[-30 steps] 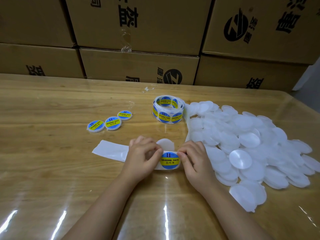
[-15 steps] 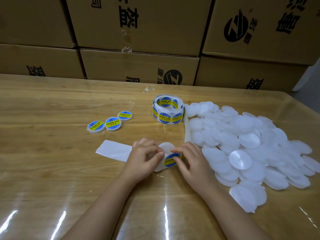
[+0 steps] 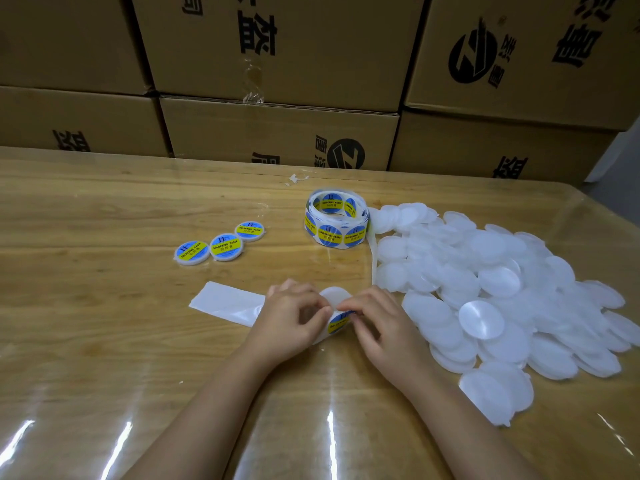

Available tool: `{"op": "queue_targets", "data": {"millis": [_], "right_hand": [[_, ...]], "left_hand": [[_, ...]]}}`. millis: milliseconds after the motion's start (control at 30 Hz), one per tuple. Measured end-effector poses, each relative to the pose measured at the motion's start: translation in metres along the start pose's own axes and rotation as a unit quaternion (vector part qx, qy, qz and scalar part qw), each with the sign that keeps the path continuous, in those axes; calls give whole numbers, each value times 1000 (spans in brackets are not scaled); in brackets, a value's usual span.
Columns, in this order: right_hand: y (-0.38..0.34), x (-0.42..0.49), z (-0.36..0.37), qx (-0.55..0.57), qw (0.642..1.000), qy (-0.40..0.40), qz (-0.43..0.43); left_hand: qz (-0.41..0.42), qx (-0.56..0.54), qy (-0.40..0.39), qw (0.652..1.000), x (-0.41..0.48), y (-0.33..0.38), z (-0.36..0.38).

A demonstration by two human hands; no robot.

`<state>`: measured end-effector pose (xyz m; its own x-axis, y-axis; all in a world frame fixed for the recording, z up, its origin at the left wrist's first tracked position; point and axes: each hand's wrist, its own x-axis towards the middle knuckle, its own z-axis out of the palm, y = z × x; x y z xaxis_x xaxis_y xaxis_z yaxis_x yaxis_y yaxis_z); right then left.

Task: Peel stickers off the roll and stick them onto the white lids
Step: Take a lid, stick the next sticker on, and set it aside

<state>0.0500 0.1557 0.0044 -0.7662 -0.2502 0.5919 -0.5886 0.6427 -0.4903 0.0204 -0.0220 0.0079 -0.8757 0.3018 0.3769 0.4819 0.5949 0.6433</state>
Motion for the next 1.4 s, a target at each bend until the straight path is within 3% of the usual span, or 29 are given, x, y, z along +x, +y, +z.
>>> {"op": "queue_targets", "data": {"millis": [467,1033,1167,1267,1400], "right_hand": [[-2,-2,2,-9,1000,20,7],[0,0,2,22,993,114,31],[-1,2,1,79,987,124,60],[-2,5,-2,195,962,136,131],[5,9,-11,388,863,164,278]], "left_hand": [[-37,33,33,998,2,-3,3],[-128,79,161,975,4,-8,3],[-121,80,194,970,4,-10,3],[-53,47,229,971,4,-8,0],[18,-90,262,961,3,2,-3]]}}
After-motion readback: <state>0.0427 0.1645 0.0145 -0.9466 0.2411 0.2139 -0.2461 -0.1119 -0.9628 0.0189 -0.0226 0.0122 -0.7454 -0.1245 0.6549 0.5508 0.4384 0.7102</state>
